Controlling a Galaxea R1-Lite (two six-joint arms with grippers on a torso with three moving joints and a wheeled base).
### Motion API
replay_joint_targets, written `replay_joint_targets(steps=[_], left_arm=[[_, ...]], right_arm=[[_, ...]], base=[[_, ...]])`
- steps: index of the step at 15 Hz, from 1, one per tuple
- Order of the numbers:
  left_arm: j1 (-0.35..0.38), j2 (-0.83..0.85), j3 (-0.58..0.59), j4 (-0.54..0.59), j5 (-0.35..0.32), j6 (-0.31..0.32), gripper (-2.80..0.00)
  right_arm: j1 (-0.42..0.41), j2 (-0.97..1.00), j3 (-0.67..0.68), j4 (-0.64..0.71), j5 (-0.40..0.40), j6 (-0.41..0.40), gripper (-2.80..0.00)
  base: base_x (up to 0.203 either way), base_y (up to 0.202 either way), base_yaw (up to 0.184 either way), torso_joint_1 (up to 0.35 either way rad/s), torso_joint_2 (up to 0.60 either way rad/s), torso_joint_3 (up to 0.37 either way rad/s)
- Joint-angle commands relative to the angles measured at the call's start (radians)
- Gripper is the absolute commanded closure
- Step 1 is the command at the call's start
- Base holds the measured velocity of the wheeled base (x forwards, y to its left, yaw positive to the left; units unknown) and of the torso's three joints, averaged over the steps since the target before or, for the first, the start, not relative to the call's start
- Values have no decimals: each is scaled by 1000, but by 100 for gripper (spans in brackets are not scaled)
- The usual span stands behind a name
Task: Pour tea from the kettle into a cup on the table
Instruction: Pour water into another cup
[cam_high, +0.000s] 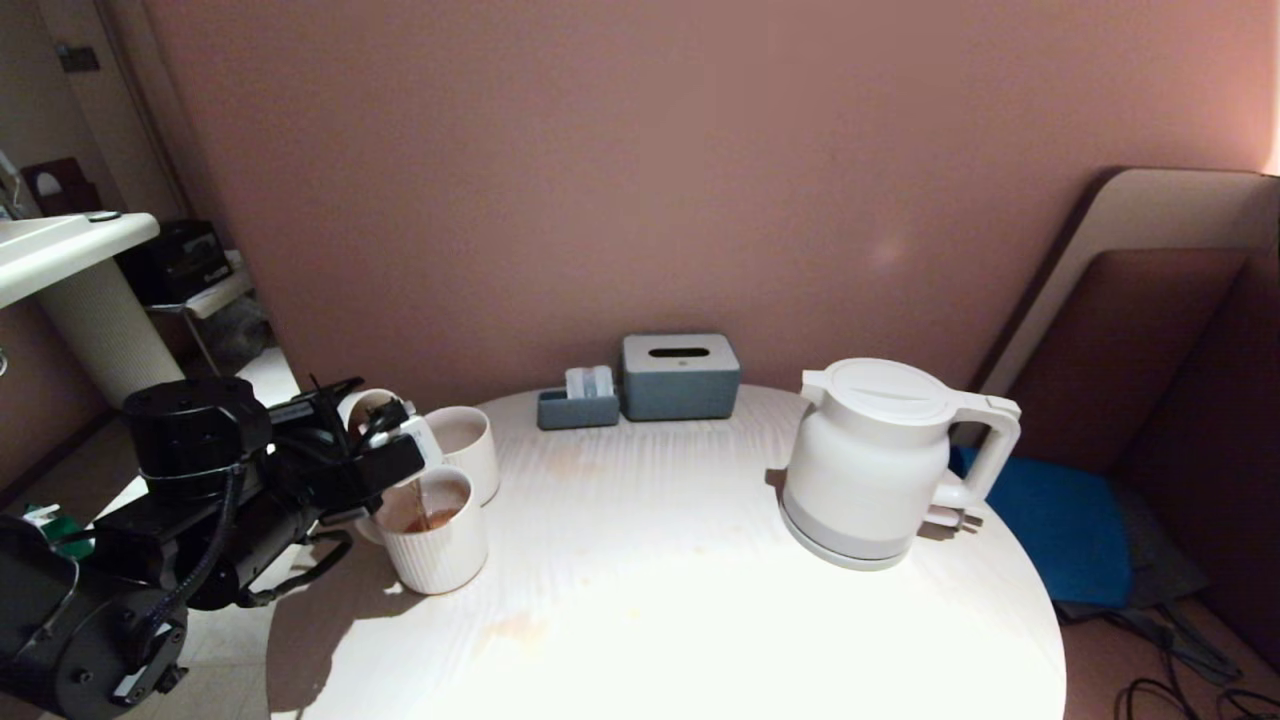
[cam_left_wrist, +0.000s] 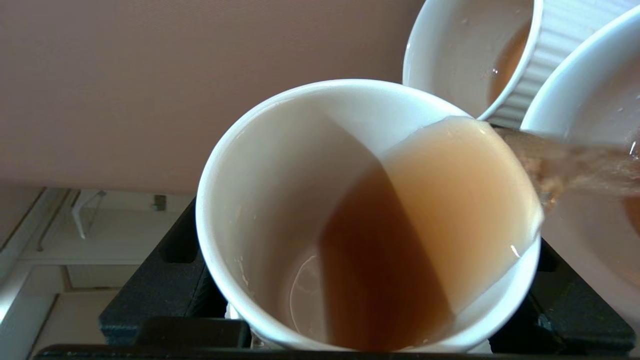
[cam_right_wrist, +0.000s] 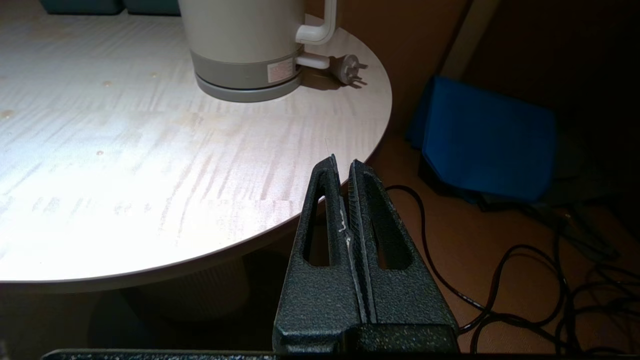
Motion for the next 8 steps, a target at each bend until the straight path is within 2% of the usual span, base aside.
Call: replay_joint_targets(steps=[1,5,8], left_arm=[[0,0,-4,-8,1,7,0],[1,9,-5,-9,-2,-18,0],[5,22,-6,-4,0,-141,0]], right_arm=[[0,1,0,0,0,0,0],[0,1,0,-1,0,0,0],[0,1,0,1,0,0,0]], base=[[0,0,0,0,0,0],[0,0,0,0,0,0],[0,0,0,0,0,0]])
